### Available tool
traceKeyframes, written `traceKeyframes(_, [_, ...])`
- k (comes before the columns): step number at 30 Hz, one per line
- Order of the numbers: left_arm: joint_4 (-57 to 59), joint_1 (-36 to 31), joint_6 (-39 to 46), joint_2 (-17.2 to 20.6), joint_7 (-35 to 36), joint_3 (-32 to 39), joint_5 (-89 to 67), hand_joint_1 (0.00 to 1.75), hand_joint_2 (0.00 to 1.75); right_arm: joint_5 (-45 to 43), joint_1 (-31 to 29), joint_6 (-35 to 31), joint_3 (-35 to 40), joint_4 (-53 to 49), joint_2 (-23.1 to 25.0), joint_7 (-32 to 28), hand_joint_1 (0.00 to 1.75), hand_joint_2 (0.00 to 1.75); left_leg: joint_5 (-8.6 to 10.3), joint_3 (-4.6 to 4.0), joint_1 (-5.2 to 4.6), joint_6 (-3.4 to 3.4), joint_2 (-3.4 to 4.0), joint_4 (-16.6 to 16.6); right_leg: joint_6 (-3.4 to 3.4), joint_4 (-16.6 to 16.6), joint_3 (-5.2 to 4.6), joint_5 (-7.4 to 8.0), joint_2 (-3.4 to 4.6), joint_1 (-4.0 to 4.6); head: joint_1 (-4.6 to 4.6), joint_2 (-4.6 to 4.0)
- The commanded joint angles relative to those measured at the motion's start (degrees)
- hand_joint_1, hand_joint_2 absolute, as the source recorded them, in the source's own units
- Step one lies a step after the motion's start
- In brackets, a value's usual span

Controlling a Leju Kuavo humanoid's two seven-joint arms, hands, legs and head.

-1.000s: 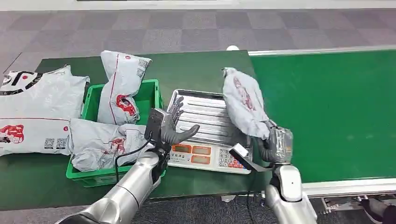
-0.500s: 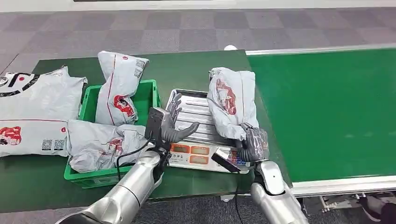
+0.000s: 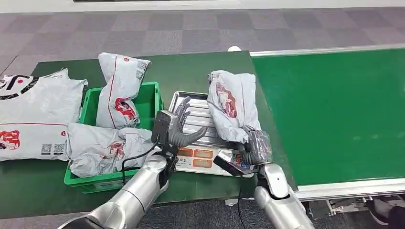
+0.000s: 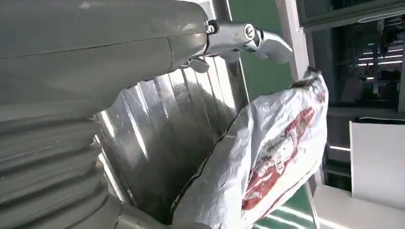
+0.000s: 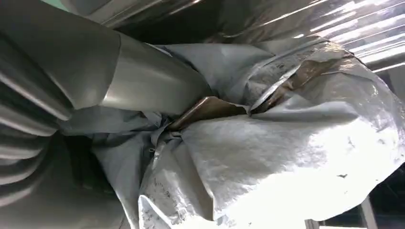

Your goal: Moved the parcel from conveyor to table for the left to box.

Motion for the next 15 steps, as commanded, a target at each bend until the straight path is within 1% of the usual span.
traceKeyframes(1, [3.2,-2.9,0.1,1.2,0.1,-3.7,0.4,0.0,1.75,0.3,-0.7,-0.4,2.4,0.8,-0.4,0.2,1.75,1.75,-0.01,-0.01,0.04,-0.02,0.01,0.0,-0.03,0.0,0.0,0.01,0.03,0.04,0.0,0.0])
traceKeyframes(5, [3.5,-3.2,0.1,1.2,-0.5,-5.6,2.5,0.0,1.75,-0.1,-2.9,-0.6,1.3,0.1,-0.2,0.1,1.75,1.75,0.0,0.0,-0.01,-0.02,0.03,0.0,-0.04,0.0,-0.01,0.02,0.07,-0.01,0.0,0.02])
traceKeyframes(7, [3.5,-3.1,0.2,1.2,-0.8,-6.7,3.6,0.0,1.75,-1.1,-5.2,-1.4,1.0,1.9,-0.3,-0.2,1.75,1.75,0.01,-0.02,0.01,-0.02,0.05,0.0,-0.04,0.0,-0.02,0.05,0.1,0.01,0.0,0.02])
traceKeyframes(9, [3.3,-3.1,0.3,1.2,-0.9,-7.5,4.6,0.0,1.75,-2.5,-7.7,-0.8,1.1,4.8,0.1,-1.0,1.75,1.75,0.0,-0.07,-0.01,-0.01,0.08,0.0,-0.02,0.0,-0.07,0.03,0.11,-0.01,0.0,0.0])
traceKeyframes(13, [3.4,-3.3,1.4,1.2,-1.4,-8.7,7.2,0.0,1.75,-6.4,-12.8,0.8,3.2,13.3,2.8,-4.2,1.75,1.75,0.01,-0.03,0.0,-0.01,0.16,0.0,-0.03,0.0,-0.06,0.08,0.21,0.0,0.0,0.02])
traceKeyframes(14, [3.2,-3.3,2.0,1.2,-2.1,-8.6,7.8,0.0,1.75,-8.1,-14.2,2.7,4.4,15.9,4.5,-6.8,1.75,1.75,0.01,0.01,0.03,-0.02,0.22,0.0,-0.05,-0.1,-0.02,0.11,0.28,0.03,0.0,0.02])
traceKeyframes(15, [3.0,-3.2,2.9,1.2,-2.8,-9.7,8.5,0.0,1.75,-9.7,-16.4,3.9,5.6,20.4,6.9,-7.4,1.75,1.75,0.05,0.07,0.02,-0.03,0.21,-0.1,-0.07,-0.1,0.02,0.13,0.28,0.02,0.0,0.02])
